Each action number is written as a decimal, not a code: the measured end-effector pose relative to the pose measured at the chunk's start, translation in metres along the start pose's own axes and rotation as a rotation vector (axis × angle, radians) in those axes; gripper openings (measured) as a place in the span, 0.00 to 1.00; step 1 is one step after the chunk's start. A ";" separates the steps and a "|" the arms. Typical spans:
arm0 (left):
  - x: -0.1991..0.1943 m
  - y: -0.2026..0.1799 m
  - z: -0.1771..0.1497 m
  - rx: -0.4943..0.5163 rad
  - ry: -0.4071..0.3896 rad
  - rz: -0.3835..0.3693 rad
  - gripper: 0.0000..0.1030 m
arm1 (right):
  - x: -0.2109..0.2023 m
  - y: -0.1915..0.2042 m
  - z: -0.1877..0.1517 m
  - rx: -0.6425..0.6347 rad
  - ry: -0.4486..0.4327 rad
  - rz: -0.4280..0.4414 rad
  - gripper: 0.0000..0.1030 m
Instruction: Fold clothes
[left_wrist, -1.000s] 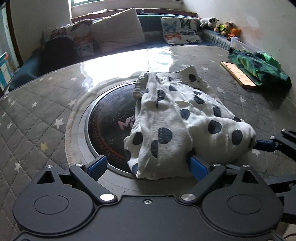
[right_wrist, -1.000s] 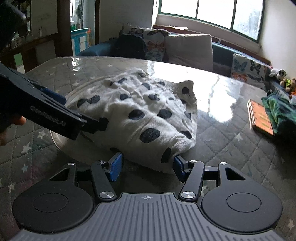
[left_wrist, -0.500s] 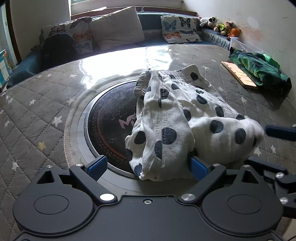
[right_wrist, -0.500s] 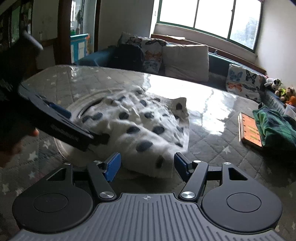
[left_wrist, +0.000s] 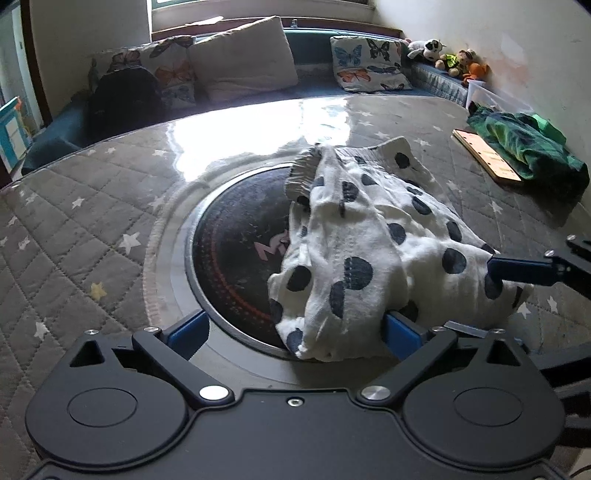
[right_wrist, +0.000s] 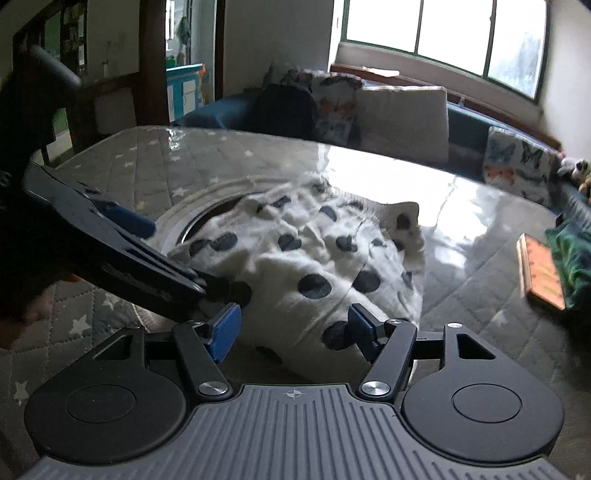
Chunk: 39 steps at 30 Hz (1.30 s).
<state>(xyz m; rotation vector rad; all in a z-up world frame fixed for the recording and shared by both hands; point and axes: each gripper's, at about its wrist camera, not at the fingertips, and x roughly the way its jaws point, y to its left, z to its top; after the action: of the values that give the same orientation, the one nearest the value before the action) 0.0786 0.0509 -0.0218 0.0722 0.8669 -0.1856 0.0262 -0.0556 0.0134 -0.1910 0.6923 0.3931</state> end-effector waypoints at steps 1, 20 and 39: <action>0.000 0.001 0.000 -0.002 0.000 0.001 0.97 | 0.003 -0.002 0.000 0.007 0.006 0.000 0.64; 0.011 -0.023 0.005 0.123 0.022 -0.122 0.65 | 0.001 -0.008 -0.022 -0.096 0.068 -0.039 0.63; 0.006 -0.064 -0.003 0.124 0.055 -0.344 0.30 | -0.005 -0.061 -0.031 0.005 0.054 -0.153 0.20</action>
<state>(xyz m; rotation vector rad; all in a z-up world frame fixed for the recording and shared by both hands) 0.0675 -0.0123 -0.0275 0.0433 0.9183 -0.5621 0.0299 -0.1214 -0.0043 -0.2489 0.7268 0.2408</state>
